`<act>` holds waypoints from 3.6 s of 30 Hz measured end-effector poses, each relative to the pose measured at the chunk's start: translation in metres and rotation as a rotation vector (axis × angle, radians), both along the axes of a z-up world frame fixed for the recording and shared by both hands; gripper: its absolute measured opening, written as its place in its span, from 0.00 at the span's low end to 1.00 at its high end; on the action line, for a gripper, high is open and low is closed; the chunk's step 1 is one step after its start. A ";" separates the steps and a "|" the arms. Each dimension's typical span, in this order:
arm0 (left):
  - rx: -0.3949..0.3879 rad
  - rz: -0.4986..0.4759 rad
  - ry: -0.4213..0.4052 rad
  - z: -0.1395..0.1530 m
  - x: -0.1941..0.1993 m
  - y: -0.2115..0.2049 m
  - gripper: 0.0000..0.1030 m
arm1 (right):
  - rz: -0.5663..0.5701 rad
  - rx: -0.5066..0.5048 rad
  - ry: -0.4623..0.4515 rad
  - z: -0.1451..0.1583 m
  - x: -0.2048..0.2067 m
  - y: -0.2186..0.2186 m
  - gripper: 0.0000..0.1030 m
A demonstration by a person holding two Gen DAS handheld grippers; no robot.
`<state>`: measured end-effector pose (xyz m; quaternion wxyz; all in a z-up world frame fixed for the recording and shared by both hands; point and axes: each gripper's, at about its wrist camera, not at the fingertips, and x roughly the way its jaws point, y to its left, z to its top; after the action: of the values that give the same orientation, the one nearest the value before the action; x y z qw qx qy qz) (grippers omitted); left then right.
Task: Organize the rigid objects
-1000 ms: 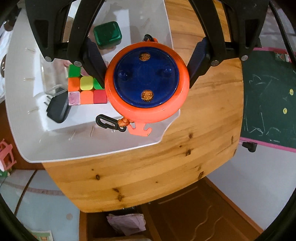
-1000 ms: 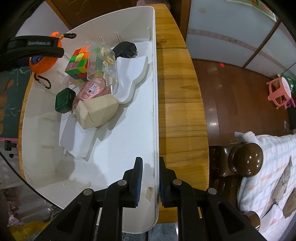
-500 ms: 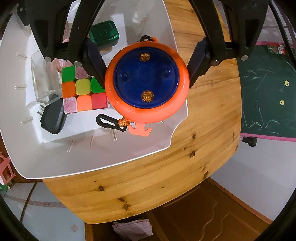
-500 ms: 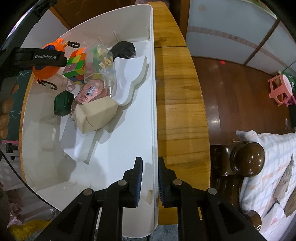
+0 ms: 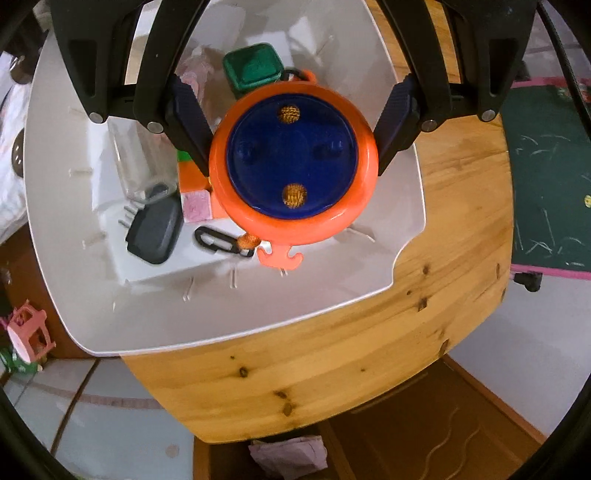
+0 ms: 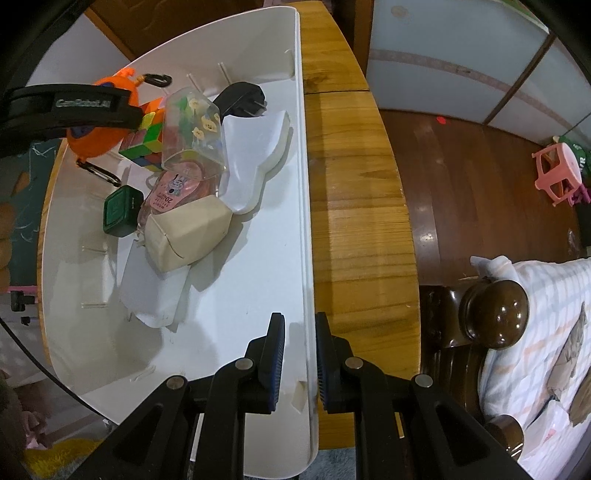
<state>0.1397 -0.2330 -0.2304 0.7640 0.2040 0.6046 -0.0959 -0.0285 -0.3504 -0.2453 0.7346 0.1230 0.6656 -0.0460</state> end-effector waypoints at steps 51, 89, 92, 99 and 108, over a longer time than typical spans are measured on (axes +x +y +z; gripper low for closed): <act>-0.221 0.099 -0.140 0.135 -0.111 0.070 0.97 | 0.057 -0.040 -0.159 0.067 -0.010 -0.002 0.15; -0.274 0.195 -0.381 0.246 -0.187 0.193 0.97 | 0.132 -0.102 -0.569 0.292 -0.060 0.127 0.27; -0.261 0.188 -0.405 0.249 -0.193 0.194 0.97 | 0.114 -0.114 -0.602 0.298 -0.067 0.135 0.27; -0.253 0.199 -0.440 0.252 -0.199 0.204 0.97 | 0.050 -0.108 -0.608 0.297 -0.074 0.144 0.28; -0.286 0.236 -0.429 0.250 -0.196 0.219 0.97 | 0.070 -0.136 -0.620 0.300 -0.078 0.156 0.29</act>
<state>-0.0560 -0.0142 0.0193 0.9014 0.0379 0.4289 -0.0452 -0.1064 -0.1941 0.0551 0.9102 0.0587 0.4093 -0.0254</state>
